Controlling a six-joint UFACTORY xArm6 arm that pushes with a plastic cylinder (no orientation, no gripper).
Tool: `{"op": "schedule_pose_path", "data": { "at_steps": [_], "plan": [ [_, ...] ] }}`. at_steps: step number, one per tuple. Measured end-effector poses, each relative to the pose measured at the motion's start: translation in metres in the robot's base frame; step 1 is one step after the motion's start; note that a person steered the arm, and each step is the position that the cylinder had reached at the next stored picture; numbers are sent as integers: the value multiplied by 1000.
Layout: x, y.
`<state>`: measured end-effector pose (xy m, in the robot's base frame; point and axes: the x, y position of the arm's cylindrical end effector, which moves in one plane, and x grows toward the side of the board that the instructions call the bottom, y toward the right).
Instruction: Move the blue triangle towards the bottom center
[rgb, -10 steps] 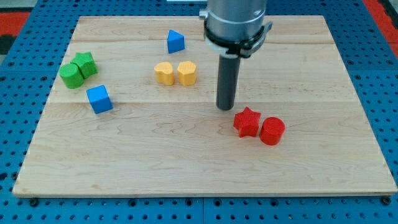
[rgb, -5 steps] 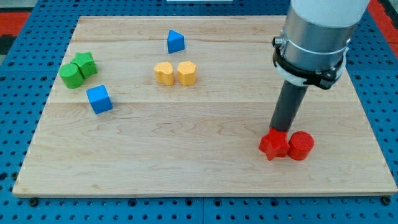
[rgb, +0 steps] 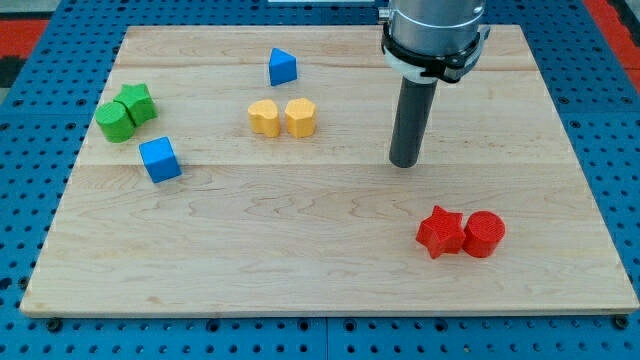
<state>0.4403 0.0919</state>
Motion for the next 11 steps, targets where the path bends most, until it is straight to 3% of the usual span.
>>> {"op": "schedule_pose_path", "data": {
  "at_steps": [6, 7, 8, 9, 11],
  "plan": [
    [-1, 0],
    [-42, -14],
    [-128, -13],
    [-168, -65],
    [-183, -163]
  ]
}}
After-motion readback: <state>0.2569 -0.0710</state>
